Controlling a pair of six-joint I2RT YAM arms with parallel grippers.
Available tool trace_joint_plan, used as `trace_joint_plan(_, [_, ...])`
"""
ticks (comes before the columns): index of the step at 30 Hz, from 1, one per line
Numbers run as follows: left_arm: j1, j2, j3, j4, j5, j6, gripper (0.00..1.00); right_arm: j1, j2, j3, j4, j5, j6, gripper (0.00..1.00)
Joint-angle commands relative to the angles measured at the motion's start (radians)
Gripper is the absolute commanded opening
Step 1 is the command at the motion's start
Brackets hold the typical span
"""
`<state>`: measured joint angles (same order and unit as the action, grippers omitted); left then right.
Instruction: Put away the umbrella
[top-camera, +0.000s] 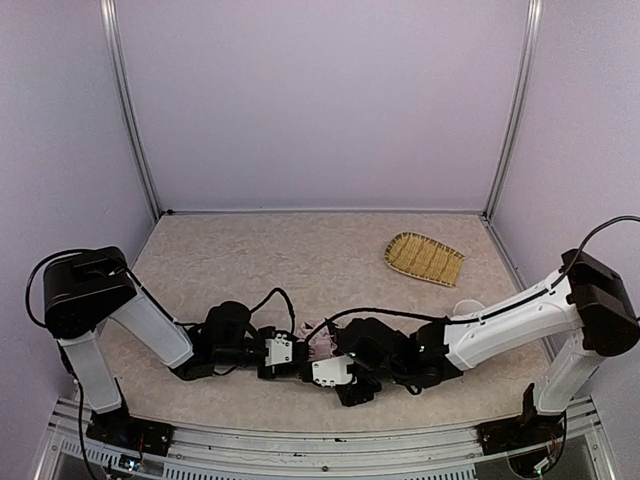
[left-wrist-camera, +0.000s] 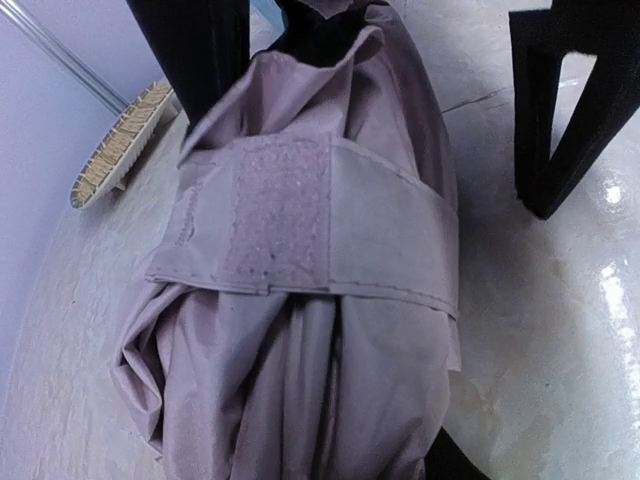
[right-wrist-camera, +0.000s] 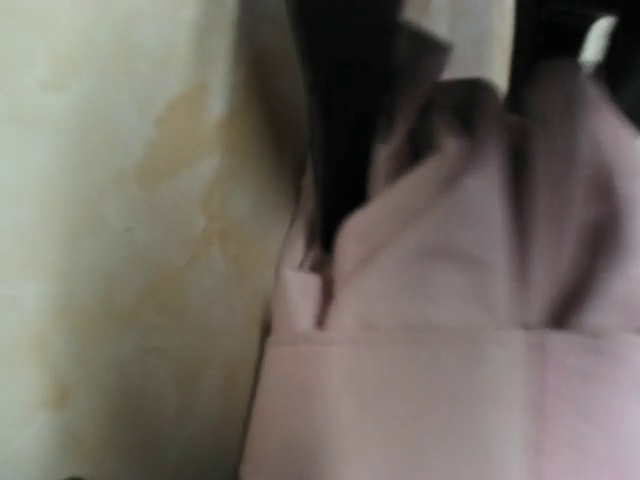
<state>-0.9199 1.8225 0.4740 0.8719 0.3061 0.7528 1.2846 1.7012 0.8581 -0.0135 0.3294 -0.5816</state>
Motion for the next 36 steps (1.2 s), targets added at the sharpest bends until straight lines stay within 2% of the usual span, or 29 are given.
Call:
trace_joint_plan(1, [-0.019, 0.052, -0.028, -0.225, -0.039, 0.056, 0.0, 0.002, -0.146, 0.022, -0.109, -0.128, 0.116, 1.0])
trace_joint_plan(4, [-0.019, 0.054, -0.028, -0.234, -0.044, 0.064, 0.0, -0.004, -0.254, 0.007, -0.129, -0.206, 0.158, 1.0])
trace_joint_plan(7, [-0.019, 0.052, -0.027, -0.235, -0.037, 0.067, 0.0, -0.066, -0.376, -0.037, -0.108, -0.319, 0.203, 1.0])
trace_joint_plan(9, [-0.019, 0.049, -0.028, -0.235, -0.03, 0.066, 0.0, -0.166, -0.436, -0.062, -0.061, -0.434, 0.256, 1.0])
trace_joint_plan(11, [-0.019, 0.044, -0.03, -0.234, -0.024, 0.069, 0.0, -0.313, -0.423, -0.054, 0.011, -0.545, 0.371, 1.0])
trace_joint_plan(14, [-0.019, 0.039, -0.033, -0.233, -0.022, 0.069, 0.0, -0.494, -0.279, 0.083, -0.004, -0.582, 0.517, 0.99])
trace_joint_plan(17, [-0.02, 0.032, -0.038, -0.23, -0.022, 0.069, 0.0, -0.567, -0.072, 0.324, -0.237, -0.566, 0.567, 0.8])
trace_joint_plan(22, [-0.02, 0.031, -0.04, -0.225, -0.031, 0.067, 0.0, -0.585, 0.213, 0.592, -0.509, -0.67, 0.594, 0.6])
trace_joint_plan(26, [-0.022, 0.028, -0.039, -0.229, -0.024, 0.069, 0.0, -0.584, 0.342, 0.66, -0.593, -0.775, 0.617, 0.51])
trace_joint_plan(36, [-0.025, 0.026, -0.034, -0.236, -0.019, 0.072, 0.0, -0.561, 0.468, 0.65, -0.661, -0.985, 0.637, 0.48])
